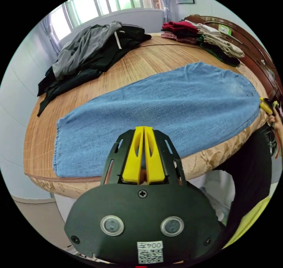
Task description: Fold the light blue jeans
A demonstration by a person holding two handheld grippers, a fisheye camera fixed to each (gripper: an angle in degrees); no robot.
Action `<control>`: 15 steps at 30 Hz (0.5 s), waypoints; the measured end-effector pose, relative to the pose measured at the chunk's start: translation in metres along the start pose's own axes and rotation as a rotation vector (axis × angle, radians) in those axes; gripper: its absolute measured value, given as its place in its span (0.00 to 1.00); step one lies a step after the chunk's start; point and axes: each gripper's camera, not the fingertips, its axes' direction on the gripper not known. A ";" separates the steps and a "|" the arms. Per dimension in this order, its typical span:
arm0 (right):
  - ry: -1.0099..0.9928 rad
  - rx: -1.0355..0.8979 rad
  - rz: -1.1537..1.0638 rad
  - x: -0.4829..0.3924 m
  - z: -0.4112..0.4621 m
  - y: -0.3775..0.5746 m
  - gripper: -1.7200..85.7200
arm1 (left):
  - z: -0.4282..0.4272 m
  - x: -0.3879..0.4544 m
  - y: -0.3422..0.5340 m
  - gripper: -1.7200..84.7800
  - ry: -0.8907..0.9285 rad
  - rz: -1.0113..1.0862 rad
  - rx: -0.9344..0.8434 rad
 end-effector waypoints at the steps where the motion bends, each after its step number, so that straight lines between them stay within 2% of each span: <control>1: 0.010 -0.006 0.004 0.008 0.009 -0.004 0.13 | -0.017 0.003 -0.015 0.03 0.116 0.036 0.002; 2: 0.022 -0.006 0.006 0.015 0.017 -0.007 0.13 | -0.040 0.015 -0.027 0.04 0.185 0.093 0.058; 6: 0.029 -0.003 -0.002 0.038 0.037 -0.013 0.13 | -0.097 0.089 -0.058 0.07 0.213 0.384 0.159; 9: 0.002 -0.003 0.009 0.060 0.050 -0.018 0.13 | -0.114 0.157 -0.075 0.11 0.131 0.632 0.123; 11: 0.000 -0.008 0.006 0.073 0.061 -0.022 0.13 | -0.120 0.193 -0.083 0.12 -0.003 0.764 0.111; 15: 0.020 -0.007 -0.004 0.089 0.078 -0.026 0.12 | -0.136 0.216 -0.096 0.11 -0.075 0.858 0.124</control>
